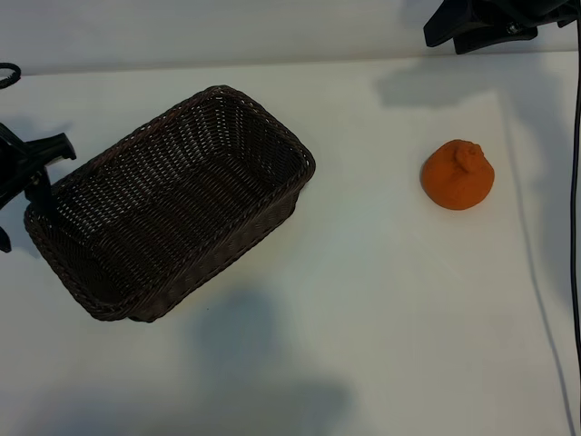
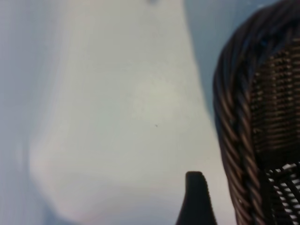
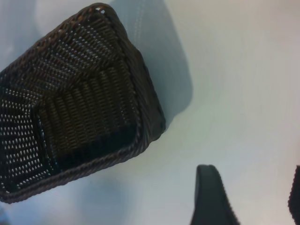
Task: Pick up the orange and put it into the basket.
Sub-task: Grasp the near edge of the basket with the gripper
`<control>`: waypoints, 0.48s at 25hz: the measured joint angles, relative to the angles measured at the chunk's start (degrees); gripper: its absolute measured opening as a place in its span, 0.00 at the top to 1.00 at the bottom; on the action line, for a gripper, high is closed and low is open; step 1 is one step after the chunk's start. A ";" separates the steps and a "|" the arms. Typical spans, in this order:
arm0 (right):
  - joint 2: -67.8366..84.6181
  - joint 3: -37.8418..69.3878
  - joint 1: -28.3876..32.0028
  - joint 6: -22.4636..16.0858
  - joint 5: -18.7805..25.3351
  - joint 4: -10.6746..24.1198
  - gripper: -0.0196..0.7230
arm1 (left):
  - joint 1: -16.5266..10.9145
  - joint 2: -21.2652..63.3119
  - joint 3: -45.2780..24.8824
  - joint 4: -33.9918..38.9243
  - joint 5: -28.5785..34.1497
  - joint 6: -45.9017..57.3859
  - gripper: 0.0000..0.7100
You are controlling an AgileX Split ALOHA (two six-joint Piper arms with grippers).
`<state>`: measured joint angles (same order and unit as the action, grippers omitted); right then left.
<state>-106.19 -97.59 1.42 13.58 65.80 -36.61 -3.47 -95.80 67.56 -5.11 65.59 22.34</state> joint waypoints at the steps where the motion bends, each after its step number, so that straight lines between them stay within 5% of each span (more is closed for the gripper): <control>1: 0.00 0.00 0.00 0.00 0.00 0.00 0.42 | 0.00 0.00 0.00 0.48 0.06 0.07 0.21; 12: 0.00 0.00 0.00 0.00 0.11 0.00 0.42 | 0.00 0.00 0.00 2.28 -1.73 1.75 0.21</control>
<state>-106.19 -97.59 1.42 13.58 65.91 -36.61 -3.47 -95.80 67.56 -2.83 63.86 24.09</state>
